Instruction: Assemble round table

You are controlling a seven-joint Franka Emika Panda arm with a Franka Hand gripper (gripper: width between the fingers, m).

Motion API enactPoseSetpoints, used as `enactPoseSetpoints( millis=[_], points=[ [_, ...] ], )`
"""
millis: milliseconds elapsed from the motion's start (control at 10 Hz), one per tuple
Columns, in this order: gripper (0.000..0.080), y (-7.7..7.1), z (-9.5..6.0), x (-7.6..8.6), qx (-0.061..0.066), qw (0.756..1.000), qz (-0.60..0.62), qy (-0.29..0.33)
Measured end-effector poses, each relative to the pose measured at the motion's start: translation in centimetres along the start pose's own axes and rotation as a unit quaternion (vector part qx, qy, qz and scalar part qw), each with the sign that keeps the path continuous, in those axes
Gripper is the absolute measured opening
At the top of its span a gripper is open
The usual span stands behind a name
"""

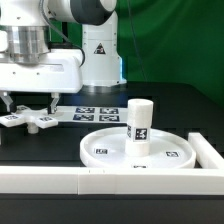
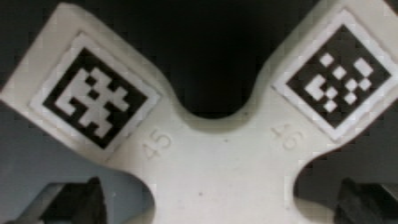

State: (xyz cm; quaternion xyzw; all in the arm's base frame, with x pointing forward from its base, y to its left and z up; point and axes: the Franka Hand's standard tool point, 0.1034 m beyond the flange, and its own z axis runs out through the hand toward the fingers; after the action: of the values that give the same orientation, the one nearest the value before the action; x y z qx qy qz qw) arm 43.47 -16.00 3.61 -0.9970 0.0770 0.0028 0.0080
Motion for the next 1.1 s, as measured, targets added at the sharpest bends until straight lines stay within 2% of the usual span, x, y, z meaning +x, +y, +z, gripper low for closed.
enactPoseSetpoints(
  millis=[1000,1100],
  points=[
    [0.0649,0.1,1.1,-0.7,-0.002,1.000,-0.004,-0.012],
    [0.0540,0.2,1.1,-0.7,-0.002,1.000,-0.004,-0.012]
  ],
)
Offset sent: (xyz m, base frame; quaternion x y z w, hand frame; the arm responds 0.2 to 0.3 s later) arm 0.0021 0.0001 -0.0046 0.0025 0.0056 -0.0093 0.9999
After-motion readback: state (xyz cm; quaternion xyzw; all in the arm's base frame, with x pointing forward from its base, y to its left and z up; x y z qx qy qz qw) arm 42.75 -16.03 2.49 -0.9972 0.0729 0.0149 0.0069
